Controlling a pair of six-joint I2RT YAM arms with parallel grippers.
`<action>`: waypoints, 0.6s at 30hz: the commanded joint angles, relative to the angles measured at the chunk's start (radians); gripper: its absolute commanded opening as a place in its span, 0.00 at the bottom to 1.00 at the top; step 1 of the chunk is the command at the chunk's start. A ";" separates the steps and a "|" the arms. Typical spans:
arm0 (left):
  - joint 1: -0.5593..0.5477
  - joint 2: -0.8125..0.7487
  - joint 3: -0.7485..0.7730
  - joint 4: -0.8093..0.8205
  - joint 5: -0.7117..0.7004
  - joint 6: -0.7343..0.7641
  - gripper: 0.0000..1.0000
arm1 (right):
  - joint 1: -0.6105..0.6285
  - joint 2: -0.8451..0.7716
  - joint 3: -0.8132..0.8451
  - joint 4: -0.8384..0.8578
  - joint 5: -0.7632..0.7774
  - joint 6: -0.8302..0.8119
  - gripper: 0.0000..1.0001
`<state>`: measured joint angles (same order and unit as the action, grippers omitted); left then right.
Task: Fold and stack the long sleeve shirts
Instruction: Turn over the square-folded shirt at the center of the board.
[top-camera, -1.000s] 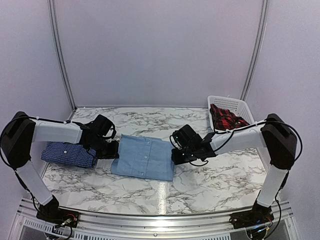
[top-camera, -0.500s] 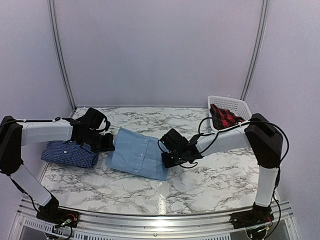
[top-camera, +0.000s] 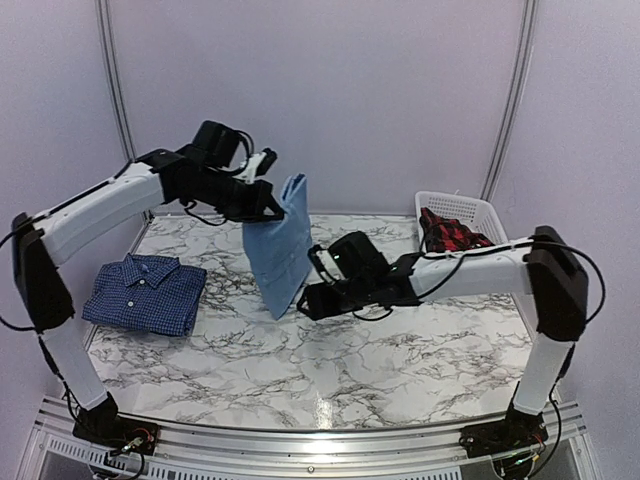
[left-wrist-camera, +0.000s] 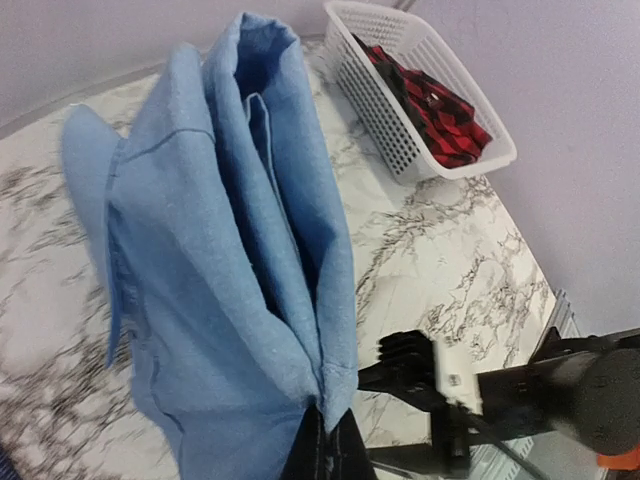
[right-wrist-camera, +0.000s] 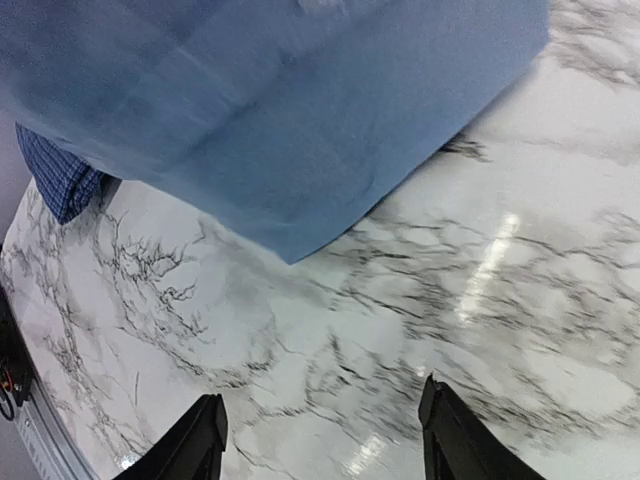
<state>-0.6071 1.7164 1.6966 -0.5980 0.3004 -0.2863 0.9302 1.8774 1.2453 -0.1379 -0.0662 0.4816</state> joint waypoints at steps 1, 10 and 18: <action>-0.118 0.380 0.212 -0.099 0.096 -0.047 0.00 | -0.119 -0.262 -0.179 -0.041 0.058 -0.013 0.63; -0.318 0.792 0.720 -0.082 0.117 -0.228 0.37 | -0.211 -0.674 -0.445 -0.200 0.263 0.038 0.68; -0.305 0.533 0.482 -0.001 -0.051 -0.193 0.66 | -0.224 -0.535 -0.414 -0.129 0.227 0.040 0.70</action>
<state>-0.9531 2.4596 2.2578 -0.6521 0.3523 -0.4896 0.7166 1.2560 0.7963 -0.3065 0.1665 0.5076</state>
